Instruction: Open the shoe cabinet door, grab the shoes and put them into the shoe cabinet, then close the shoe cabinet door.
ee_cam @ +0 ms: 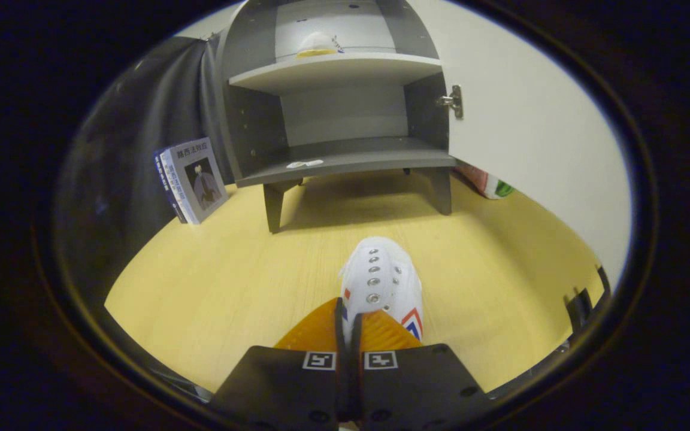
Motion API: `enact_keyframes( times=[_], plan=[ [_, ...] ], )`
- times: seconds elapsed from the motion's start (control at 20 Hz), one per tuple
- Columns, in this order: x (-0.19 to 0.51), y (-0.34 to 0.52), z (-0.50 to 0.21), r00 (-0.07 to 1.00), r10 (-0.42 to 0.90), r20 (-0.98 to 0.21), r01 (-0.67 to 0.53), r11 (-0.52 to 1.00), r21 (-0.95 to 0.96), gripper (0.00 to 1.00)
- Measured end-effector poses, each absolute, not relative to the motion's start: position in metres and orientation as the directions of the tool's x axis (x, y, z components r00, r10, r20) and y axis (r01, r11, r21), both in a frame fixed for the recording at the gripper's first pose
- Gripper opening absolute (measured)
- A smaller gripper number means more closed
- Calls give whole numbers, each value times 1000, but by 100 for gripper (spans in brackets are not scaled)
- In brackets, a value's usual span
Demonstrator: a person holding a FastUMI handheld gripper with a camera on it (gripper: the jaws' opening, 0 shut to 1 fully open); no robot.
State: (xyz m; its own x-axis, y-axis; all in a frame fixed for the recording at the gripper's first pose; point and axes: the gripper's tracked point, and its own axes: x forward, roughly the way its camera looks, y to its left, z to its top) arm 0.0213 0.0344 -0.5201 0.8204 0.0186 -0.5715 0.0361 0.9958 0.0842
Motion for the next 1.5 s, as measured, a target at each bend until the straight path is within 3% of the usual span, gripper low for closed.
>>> enact_keyframes(
  times=[0.45, 0.7, 1.05, 1.5],
  plan=[
    [42, 35, -317, 899, -50, -436, 47, 999, -19, 3],
    [95, 36, -239, 929, -47, -368, 17, 996, -85, 3],
    [208, 9, -205, 936, -18, -351, -23, 993, -113, 3],
    [363, -12, -238, 900, 30, -435, -98, 986, -134, 3]
  ],
)
